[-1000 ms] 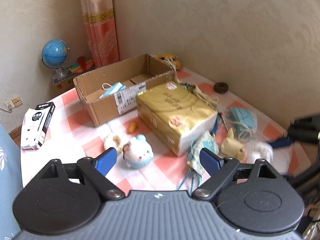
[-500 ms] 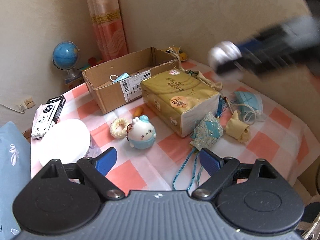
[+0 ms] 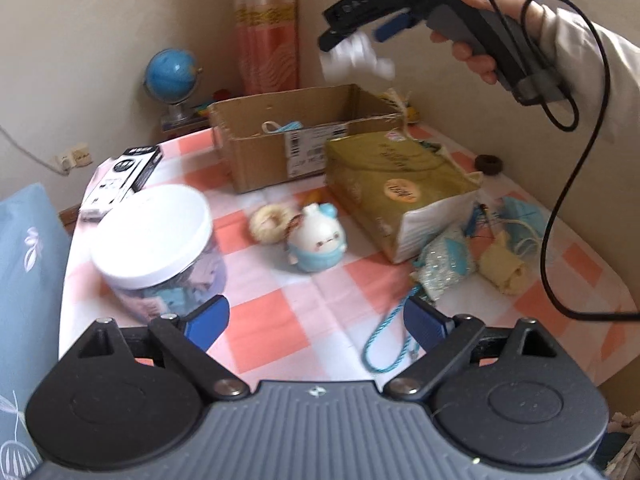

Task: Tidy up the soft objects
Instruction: 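Carry the white knotted cloth into the cardboard box and open the right tool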

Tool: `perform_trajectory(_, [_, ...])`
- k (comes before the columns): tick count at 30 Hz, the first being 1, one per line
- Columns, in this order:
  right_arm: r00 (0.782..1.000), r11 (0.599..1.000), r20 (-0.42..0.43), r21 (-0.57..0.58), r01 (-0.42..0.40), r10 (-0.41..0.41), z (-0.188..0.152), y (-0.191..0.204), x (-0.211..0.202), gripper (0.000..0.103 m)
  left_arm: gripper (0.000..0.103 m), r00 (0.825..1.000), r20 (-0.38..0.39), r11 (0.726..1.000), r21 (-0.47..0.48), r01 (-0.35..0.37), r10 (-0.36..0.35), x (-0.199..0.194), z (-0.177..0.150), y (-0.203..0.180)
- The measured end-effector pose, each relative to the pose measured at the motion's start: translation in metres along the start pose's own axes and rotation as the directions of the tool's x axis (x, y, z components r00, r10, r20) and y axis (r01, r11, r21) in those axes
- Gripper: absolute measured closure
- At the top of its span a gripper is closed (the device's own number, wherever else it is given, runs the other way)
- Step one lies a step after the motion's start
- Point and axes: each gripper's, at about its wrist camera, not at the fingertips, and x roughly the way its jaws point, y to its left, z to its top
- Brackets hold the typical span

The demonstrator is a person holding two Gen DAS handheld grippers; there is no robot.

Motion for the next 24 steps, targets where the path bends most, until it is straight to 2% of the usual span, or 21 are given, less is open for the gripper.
perform_trajectory(2, [1.0,1.0,-0.003,0.016,-0.012,0.012,-0.005,-0.002,-0.004,0.004,0.009,1.0,-0.001,1.0,-0.014,-0.006,0.006,-0.001,-0.002,0.005])
perform_trajectory(4, [1.0,1.0,0.008,0.021,-0.011,0.01,-0.015,-0.003,-0.015,0.0,0.009,1.0,0.0,1.0,-0.018,-0.012,0.012,-0.003,-0.004,0.009])
perform_trajectory(13, [1.0,0.999,0.008,0.034,-0.029,0.028,-0.068,0.004,-0.083,0.0,0.009,1.0,0.008,1.0,0.009,-0.013,0.013,-0.011,-0.007,-0.001])
perform_trajectory(16, [1.0,0.999,-0.004,0.033,-0.025,0.025,-0.095,0.009,-0.101,0.0,0.009,1.0,0.004,1.0,0.014,-0.01,0.01,-0.012,-0.009,-0.006])
perform_trajectory(21, [0.999,0.999,-0.041,0.024,0.035,-0.034,-0.145,0.016,-0.12,0.0,0.009,1.0,-0.014,1.0,0.025,-0.003,0.004,-0.008,-0.011,-0.017])
perform_trajectory(24, [0.997,0.998,-0.067,0.054,0.034,-0.03,-0.175,0.016,-0.13,0.0,0.009,1.0,-0.02,0.999,0.046,0.001,0.0,-0.003,-0.008,-0.026])
